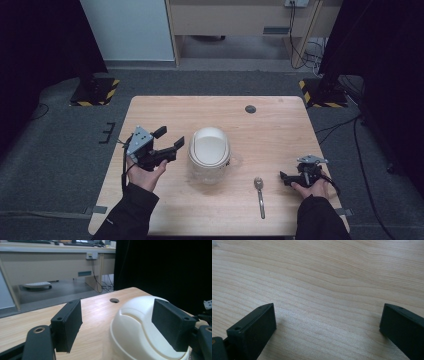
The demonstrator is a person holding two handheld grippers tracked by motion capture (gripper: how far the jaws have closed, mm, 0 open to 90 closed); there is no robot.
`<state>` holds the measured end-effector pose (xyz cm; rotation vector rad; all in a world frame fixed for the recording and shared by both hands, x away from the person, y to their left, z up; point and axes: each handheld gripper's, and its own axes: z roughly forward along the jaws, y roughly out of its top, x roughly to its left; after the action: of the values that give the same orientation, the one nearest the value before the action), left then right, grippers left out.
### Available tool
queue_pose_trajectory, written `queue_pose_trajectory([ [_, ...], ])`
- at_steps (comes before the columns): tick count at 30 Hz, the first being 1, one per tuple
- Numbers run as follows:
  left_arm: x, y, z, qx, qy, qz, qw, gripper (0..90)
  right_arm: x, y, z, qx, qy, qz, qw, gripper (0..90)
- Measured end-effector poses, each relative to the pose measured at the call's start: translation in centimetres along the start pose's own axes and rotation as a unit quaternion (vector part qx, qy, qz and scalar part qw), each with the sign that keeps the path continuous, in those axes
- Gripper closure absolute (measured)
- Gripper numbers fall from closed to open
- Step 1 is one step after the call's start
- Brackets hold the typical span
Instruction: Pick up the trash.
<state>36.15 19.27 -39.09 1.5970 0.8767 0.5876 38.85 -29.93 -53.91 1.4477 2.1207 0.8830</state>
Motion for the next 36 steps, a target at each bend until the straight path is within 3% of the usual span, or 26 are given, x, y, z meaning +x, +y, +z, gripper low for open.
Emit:
queue_pose_trajectory([
  [4, -1.1, -0.6, 1.5, 0.021, -0.016, 0.005, 0.9996, 21.6, 0.0, 0.0, 0.0, 0.0, 0.0, 0.0, 1.0, 0.8],
  [10, -2.0, -1.6, 3.1, 0.049, -0.025, 0.012, 0.9984, 19.7, 0.0, 0.0, 0.0, 0.0, 0.0, 0.001, 1.0, 0.9],
  [16, -2.6, -2.9, 4.3, 0.082, -0.022, 0.013, 0.9963, 18.6, 0.0, 0.0, 0.0, 0.0, -0.001, 0.0, 1.0, 0.8],
  [25, -2.4, -3.7, 5.2, 0.104, -0.013, 0.0, 0.9945, 16.6, 0.0, 0.0, 0.0, 0.0, -0.001, 0.001, 1.0, 0.8],
  [29, -2.4, -4.0, 5.6, 0.123, -0.009, -0.001, 0.9923, 15.5, 0.0, 0.0, 0.0, 0.0, -0.001, 0.001, 1.0, 0.8],
  [36, -2.4, -4.0, 5.9, 0.123, -0.004, -0.007, 0.9924, 15.3, 0.1, 0.0, 0.0, -0.001, -0.002, 0.003, 1.0, 1.5],
])
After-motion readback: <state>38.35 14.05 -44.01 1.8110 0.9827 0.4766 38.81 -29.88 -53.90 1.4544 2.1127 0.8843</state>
